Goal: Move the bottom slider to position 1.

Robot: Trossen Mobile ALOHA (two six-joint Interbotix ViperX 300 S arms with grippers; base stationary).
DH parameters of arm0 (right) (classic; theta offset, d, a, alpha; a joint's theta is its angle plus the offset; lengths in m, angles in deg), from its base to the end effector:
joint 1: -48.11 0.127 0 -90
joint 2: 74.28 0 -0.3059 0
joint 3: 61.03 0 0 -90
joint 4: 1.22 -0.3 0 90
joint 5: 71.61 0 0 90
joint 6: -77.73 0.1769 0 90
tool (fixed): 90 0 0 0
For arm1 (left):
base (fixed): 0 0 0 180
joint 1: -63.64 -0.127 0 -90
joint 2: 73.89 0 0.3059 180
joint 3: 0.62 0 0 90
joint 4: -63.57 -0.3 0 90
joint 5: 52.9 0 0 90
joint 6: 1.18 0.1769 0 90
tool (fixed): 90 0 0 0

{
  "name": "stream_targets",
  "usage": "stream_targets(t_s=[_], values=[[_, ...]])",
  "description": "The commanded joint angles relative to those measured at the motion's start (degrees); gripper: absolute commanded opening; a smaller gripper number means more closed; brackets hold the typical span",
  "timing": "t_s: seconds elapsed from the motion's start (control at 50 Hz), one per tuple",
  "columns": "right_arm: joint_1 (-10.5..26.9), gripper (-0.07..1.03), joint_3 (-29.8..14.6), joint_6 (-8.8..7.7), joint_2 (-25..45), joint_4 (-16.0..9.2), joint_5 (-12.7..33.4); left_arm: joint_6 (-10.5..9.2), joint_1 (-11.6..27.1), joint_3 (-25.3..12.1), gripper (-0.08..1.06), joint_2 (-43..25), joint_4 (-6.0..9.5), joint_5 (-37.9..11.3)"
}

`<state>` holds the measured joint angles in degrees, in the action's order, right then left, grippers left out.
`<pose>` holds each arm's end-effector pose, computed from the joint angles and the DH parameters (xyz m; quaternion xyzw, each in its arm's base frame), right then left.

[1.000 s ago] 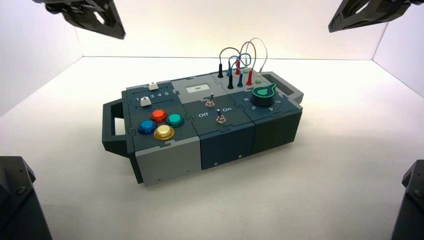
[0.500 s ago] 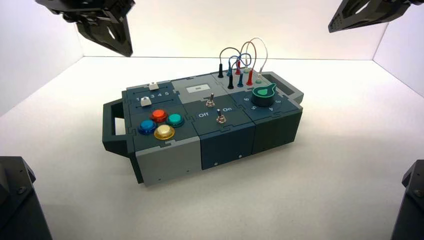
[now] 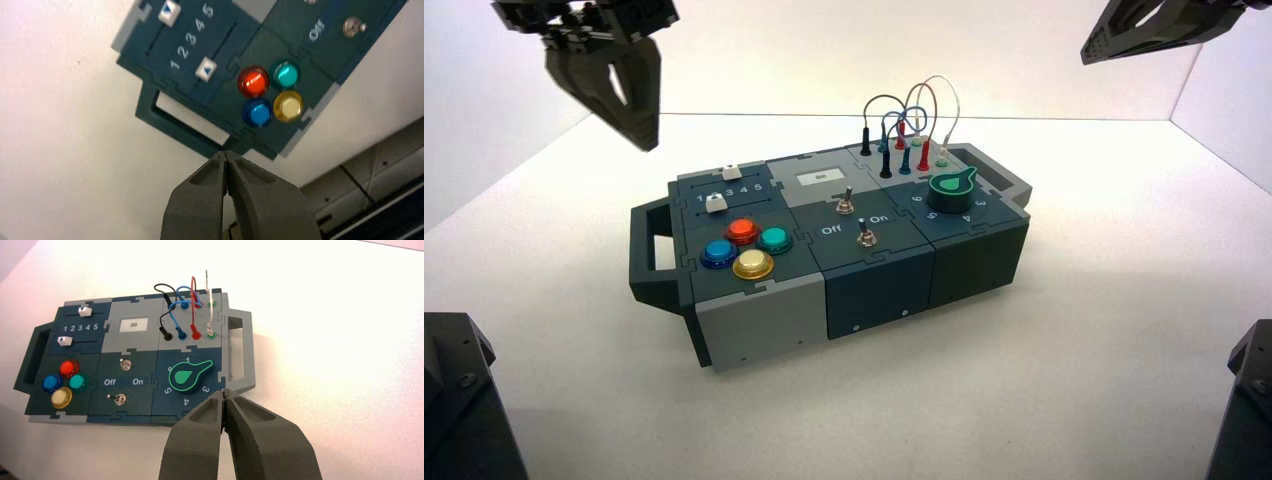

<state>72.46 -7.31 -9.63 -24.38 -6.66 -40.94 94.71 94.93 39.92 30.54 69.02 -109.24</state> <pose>0.1980 0.0990 0.1672 -0.0127 0.3825 0.1932 0.9034 0.1779 -0.1245 0.1165 0.1701 0.6344 -0.2475 0.7123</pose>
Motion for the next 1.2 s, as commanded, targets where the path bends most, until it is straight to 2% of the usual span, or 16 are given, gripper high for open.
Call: stream_targets(t_s=[0.02,0.16,0.34,0.54,0.74,0.8,0.98,1.2], values=[[0.4,-0.02,-2.0,0.0,0.1,0.0,-0.3,0.18,0.3,-1.8,-0.03,-0.9,0.09,0.8],[0.4,-0.02,-2.0,0.0,0.0,0.0,-0.3,0.18,0.5,-2.7,-0.03,-4.0,0.09,3.3],[0.4,-0.02,-2.0,0.0,0.0,0.0,-0.3,0.79,0.6,-4.3,-0.03,-9.0,0.09,4.0],[0.4,-0.02,-2.0,0.0,-0.1,0.0,-0.3,2.46,0.9,-6.9,-0.03,-14.8,0.0,4.9],[0.4,-0.02,-2.0,0.0,-0.1,0.0,-0.3,2.9,1.7,-9.4,-0.03,-18.1,0.0,6.3],[0.4,-0.02,-2.0,0.0,-0.1,0.0,-0.3,3.16,2.5,-11.4,-0.03,-20.6,-0.09,7.1],[0.4,-0.02,-2.0,0.0,-0.1,0.1,-0.3,3.34,2.6,-13.7,-0.03,-23.4,-0.09,7.7],[0.4,-0.02,-2.0,0.0,-0.1,0.2,-0.3,3.78,2.6,-14.2,-0.03,-25.1,-0.44,8.3]])
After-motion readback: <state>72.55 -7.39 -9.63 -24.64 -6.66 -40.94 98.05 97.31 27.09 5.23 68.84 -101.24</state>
